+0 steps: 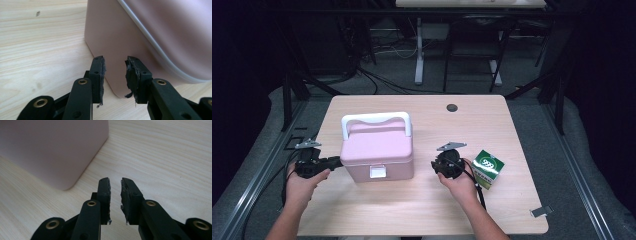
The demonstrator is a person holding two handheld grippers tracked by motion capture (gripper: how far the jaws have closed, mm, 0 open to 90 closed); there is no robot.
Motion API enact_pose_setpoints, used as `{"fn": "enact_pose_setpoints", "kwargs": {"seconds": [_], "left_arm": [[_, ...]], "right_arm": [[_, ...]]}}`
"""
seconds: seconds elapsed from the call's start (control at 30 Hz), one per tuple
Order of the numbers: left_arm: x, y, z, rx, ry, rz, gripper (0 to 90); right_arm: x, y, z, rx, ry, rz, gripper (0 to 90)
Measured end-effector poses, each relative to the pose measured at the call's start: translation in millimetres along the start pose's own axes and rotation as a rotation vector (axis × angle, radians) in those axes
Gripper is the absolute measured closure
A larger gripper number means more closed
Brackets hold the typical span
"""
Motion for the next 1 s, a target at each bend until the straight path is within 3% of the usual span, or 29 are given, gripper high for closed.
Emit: {"fn": "enact_pose_setpoints", "kwargs": {"seconds": [0.17,0.23,0.37,0.6,0.7,0.83,1.0], "left_arm": [[-4.7,-12.9,2.3,-0.030,0.025,0.011,67.6],[-7.1,-18.5,2.9,-0.050,0.030,-0.001,72.8],[-10.0,-22.6,5.1,-0.060,0.038,0.004,74.6],[-14.5,-33.1,8.0,-0.076,0.049,0.025,75.7],[-15.9,-38.5,8.9,-0.089,0.051,0.030,77.6],[-15.1,-41.5,9.1,-0.099,0.049,0.025,81.6],[-14.0,-43.5,9.6,-0.095,0.045,0.047,85.0]], "right_arm": [[0.4,4.6,-6.7,0.001,-0.050,-0.019,80.4],[0.1,4.0,-9.5,0.006,-0.060,-0.008,82.1],[1.1,3.8,-14.5,0.000,-0.082,-0.034,82.2],[2.2,3.3,-18.1,-0.008,-0.100,-0.036,81.8],[5.1,5.6,-23.7,-0.002,-0.136,-0.051,83.3],[6.5,6.8,-25.9,0.007,-0.132,-0.030,88.3],[7.4,8.9,-25.0,0.009,-0.123,-0.042,89.8]]}}
Point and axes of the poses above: each handheld gripper's, and its own axes: x roughly backward along the jaws, z roughly out of its underside, y roughly to its left, the point moved 9 cm from there along -x, roughly forward along the jaws, and after that the axes turned 12 degrees about x, right-handed, at the moved point
